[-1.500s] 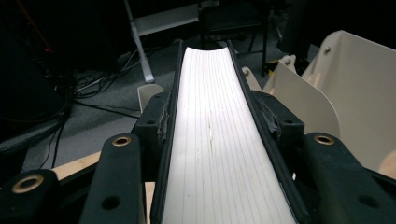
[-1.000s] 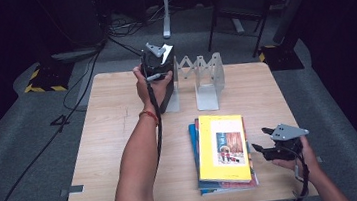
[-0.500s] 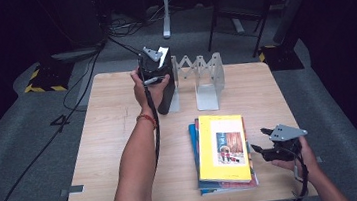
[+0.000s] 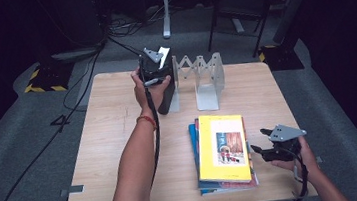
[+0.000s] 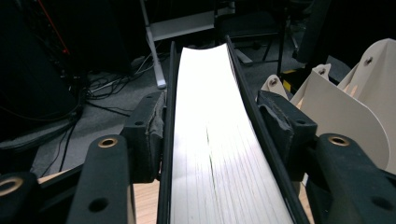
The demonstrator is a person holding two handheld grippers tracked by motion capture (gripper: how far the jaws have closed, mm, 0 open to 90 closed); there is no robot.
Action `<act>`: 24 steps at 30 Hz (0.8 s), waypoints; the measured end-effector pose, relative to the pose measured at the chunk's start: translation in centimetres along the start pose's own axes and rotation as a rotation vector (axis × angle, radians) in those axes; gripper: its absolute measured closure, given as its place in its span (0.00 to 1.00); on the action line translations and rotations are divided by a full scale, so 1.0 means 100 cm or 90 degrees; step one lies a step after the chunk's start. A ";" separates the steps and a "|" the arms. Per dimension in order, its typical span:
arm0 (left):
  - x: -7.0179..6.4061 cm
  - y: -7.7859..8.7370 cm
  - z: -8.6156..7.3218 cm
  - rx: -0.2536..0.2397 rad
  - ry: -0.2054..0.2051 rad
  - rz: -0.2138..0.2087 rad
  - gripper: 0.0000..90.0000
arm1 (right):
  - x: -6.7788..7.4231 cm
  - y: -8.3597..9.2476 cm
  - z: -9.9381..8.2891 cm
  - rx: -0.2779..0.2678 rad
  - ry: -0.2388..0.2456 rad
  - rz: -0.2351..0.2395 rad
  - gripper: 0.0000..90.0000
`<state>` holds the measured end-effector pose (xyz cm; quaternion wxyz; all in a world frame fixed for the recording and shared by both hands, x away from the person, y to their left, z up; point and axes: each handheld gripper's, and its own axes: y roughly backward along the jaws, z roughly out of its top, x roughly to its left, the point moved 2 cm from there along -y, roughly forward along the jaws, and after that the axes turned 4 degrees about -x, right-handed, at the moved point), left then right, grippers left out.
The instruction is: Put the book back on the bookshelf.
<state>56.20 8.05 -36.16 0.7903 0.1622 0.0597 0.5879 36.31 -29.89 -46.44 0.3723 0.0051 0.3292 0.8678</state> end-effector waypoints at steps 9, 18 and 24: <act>0.003 0.004 -0.011 0.005 0.006 -0.010 0.41 | 0.000 -0.001 0.000 0.000 0.001 0.001 0.35; 0.002 0.022 -0.018 0.011 -0.014 -0.029 0.39 | 0.000 0.001 0.001 -0.004 -0.003 0.000 0.35; 0.005 0.038 -0.027 0.014 -0.022 -0.053 0.38 | -0.001 0.001 0.001 -0.007 -0.004 -0.004 0.35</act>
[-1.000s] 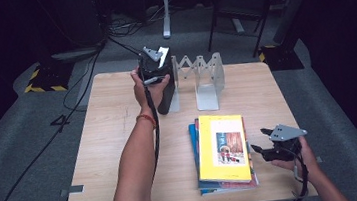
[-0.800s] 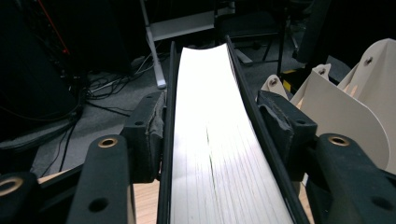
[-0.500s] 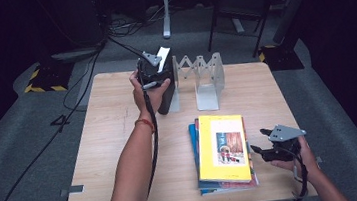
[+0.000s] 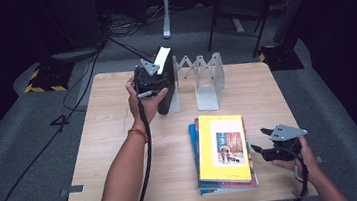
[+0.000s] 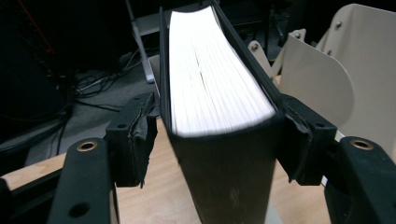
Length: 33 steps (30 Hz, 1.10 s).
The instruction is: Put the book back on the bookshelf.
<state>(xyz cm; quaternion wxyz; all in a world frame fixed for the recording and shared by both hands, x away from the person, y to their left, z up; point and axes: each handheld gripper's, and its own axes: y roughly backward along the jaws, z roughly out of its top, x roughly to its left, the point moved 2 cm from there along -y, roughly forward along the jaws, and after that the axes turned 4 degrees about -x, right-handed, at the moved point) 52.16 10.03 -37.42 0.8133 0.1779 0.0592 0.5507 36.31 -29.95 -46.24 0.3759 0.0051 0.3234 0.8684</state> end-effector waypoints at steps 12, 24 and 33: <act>0.003 0.031 -0.030 0.031 -0.033 -0.045 0.38 | 0.000 0.001 0.002 -0.002 -0.003 -0.001 0.35; -0.015 0.055 -0.071 0.088 -0.155 -0.097 0.34 | -0.002 0.010 0.006 -0.022 -0.014 -0.011 0.35; -0.033 0.074 -0.113 0.136 -0.170 -0.209 0.33 | 0.002 0.021 0.014 -0.039 -0.013 0.001 0.34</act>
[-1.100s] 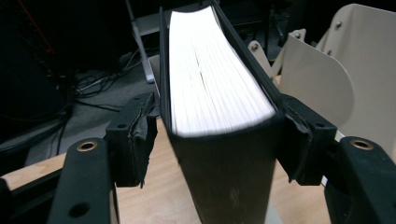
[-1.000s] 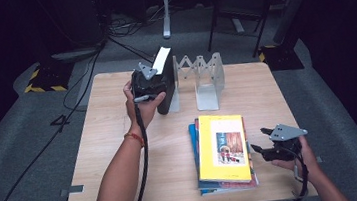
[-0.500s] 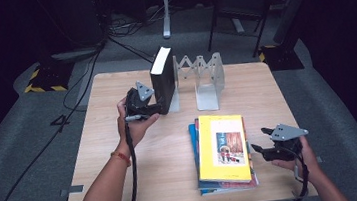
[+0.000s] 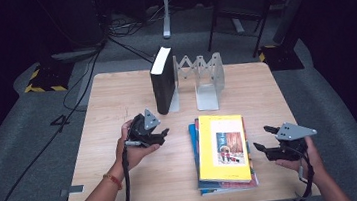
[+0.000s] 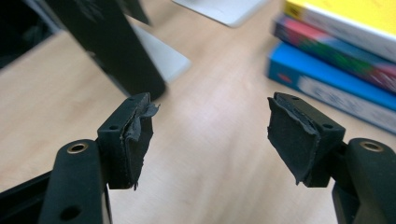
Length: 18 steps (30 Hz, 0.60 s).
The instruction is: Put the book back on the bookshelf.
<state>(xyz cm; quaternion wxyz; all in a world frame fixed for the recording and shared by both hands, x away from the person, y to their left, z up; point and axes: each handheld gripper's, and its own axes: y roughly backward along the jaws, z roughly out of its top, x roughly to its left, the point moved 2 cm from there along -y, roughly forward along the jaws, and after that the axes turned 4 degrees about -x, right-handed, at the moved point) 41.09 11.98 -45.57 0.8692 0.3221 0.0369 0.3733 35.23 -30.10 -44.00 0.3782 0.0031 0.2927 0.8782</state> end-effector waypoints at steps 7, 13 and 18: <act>-0.023 0.004 -0.025 0.020 -0.011 -0.064 0.29 | 0.011 0.004 0.005 0.007 -0.009 0.044 0.33; -0.040 0.013 -0.043 0.024 -0.024 -0.112 0.29 | 0.034 0.017 0.005 0.017 -0.009 0.104 0.32; -0.053 0.016 -0.057 0.040 -0.036 -0.141 0.29 | 0.052 0.027 -0.003 0.043 -0.002 0.146 0.32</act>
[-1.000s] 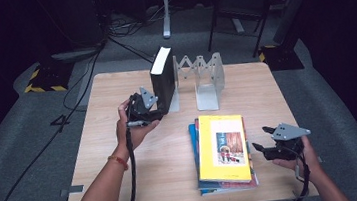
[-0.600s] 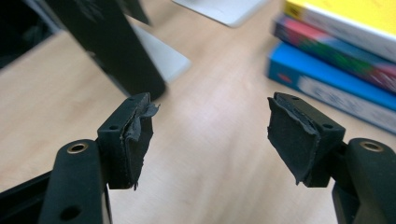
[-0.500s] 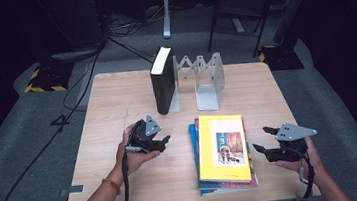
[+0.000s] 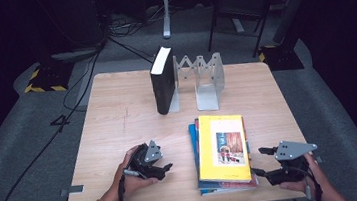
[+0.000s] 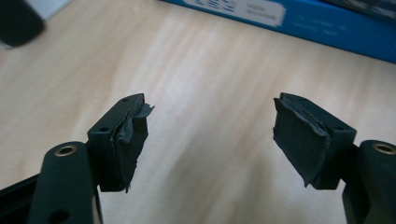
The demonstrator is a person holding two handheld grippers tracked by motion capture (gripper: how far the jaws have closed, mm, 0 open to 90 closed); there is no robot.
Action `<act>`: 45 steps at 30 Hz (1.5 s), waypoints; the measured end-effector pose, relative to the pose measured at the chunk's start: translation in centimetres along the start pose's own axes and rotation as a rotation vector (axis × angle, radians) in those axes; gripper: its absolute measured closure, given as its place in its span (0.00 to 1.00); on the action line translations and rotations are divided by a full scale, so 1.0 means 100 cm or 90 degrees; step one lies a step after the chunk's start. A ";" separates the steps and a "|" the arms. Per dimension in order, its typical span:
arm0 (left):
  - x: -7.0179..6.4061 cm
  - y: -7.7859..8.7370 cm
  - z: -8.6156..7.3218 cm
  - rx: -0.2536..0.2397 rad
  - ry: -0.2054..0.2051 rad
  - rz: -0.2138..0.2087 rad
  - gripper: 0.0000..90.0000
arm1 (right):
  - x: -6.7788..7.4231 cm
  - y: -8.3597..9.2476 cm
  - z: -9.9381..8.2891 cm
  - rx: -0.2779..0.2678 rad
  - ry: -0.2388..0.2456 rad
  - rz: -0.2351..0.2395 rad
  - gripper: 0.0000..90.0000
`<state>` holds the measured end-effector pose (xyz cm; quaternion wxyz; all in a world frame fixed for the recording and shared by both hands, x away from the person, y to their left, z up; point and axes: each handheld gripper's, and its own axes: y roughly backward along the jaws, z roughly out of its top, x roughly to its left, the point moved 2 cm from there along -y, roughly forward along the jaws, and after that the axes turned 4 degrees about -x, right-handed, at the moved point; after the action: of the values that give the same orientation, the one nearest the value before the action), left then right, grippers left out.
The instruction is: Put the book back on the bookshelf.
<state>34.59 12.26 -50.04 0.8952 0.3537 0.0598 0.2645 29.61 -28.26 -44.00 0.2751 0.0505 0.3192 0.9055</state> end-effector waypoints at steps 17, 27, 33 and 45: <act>-0.004 -0.009 -0.014 0.008 0.045 -0.038 0.25 | 0.028 -0.007 -0.006 0.090 0.026 0.078 0.66; -0.003 -0.012 -0.013 0.001 0.035 -0.050 0.22 | 0.027 -0.011 0.000 0.124 0.012 0.074 0.81; -0.004 -0.015 -0.008 0.014 0.037 -0.047 0.21 | 0.028 -0.010 0.000 0.120 0.021 0.068 0.81; -0.013 -0.010 0.007 -0.023 0.036 -0.060 0.26 | 0.029 -0.005 0.009 0.065 0.025 0.051 0.79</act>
<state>34.09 10.57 -50.31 0.9111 0.3264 0.0966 0.2326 27.65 -25.93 -43.85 0.2297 0.0597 0.3680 0.8990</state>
